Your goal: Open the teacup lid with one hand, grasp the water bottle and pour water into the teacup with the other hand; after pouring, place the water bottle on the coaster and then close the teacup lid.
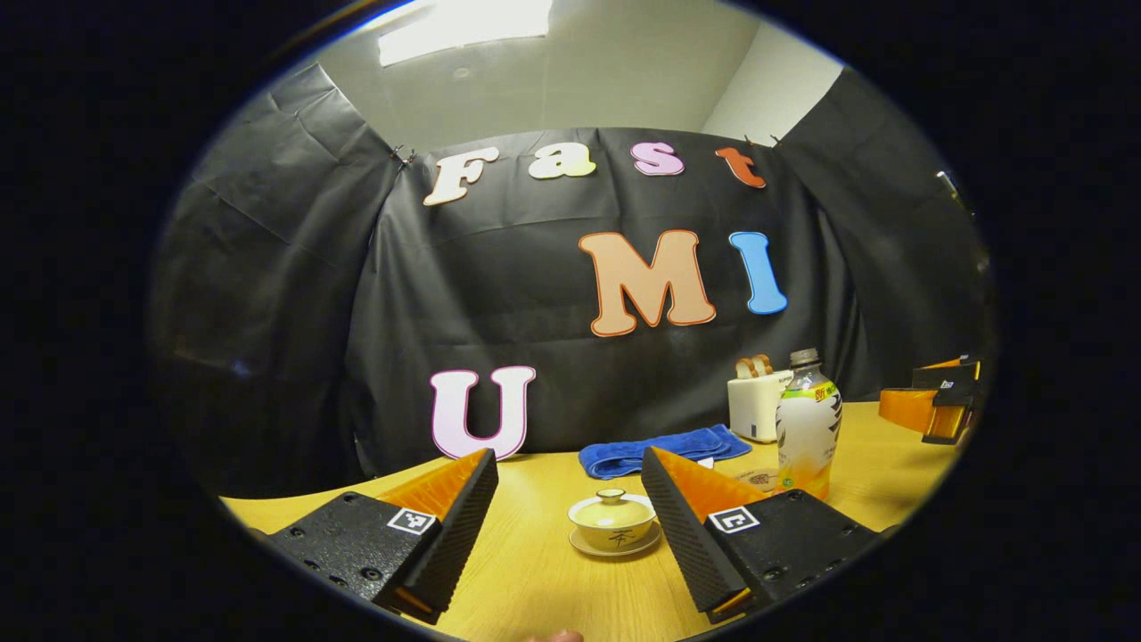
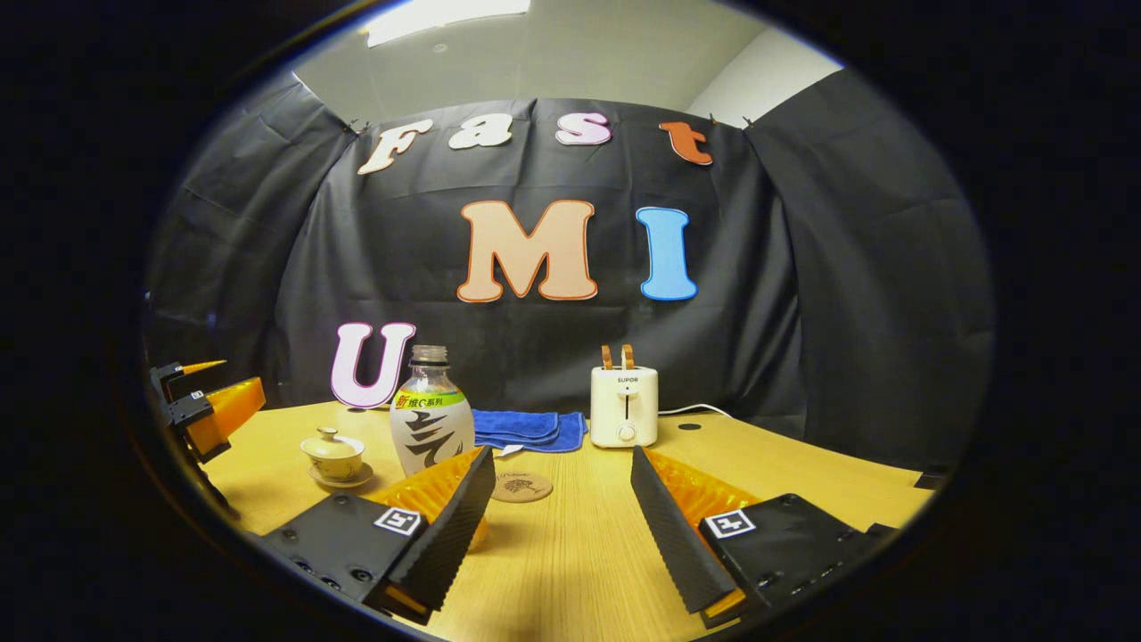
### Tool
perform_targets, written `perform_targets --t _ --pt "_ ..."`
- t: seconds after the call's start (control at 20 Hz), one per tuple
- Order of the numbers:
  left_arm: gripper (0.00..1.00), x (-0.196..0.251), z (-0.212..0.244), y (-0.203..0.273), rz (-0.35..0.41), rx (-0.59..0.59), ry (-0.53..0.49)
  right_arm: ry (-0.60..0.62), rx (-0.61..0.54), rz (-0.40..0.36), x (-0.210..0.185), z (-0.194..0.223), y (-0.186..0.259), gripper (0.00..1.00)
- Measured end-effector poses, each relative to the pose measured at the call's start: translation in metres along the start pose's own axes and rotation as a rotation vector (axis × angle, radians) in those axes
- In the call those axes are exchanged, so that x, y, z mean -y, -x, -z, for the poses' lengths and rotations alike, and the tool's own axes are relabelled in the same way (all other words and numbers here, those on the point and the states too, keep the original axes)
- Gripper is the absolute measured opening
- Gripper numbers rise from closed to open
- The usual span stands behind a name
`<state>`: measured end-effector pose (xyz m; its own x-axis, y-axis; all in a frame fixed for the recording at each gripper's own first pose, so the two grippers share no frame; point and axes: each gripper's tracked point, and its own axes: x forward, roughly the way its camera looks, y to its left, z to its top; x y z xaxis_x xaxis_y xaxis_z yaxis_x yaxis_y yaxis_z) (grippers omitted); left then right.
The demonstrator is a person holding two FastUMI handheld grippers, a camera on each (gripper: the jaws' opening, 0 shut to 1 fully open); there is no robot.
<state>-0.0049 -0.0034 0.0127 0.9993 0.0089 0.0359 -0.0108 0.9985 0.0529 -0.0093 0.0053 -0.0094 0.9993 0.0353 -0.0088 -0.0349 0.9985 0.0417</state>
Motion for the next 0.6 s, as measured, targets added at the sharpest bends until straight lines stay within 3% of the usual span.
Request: perform_targets --t 0.2,0.25,0.35,0.4,0.5,0.6 --pt "0.95 -0.002 0.007 -0.001 -0.015 -0.022 0.020 0.003 0.015 -0.018 -0.007 -0.005 -0.002 0.98" --pt "0.95 -0.002 0.010 0.000 -0.016 -0.029 0.025 0.005 0.015 -0.024 -0.009 -0.005 -0.002 0.94" --pt "0.95 -0.002 0.010 0.001 -0.014 -0.033 0.032 0.005 0.015 -0.034 -0.011 -0.005 -0.003 0.98" --pt "0.95 -0.002 0.011 0.000 -0.012 -0.034 0.037 0.005 0.015 -0.039 -0.013 -0.005 -0.004 0.93" --pt "0.95 -0.001 0.012 -0.002 -0.008 -0.035 0.043 0.003 0.014 -0.045 -0.014 -0.006 -0.005 1.00" --pt "0.95 0.001 0.010 -0.003 0.002 -0.032 0.045 -0.004 0.015 -0.052 -0.016 -0.007 -0.005 0.98"
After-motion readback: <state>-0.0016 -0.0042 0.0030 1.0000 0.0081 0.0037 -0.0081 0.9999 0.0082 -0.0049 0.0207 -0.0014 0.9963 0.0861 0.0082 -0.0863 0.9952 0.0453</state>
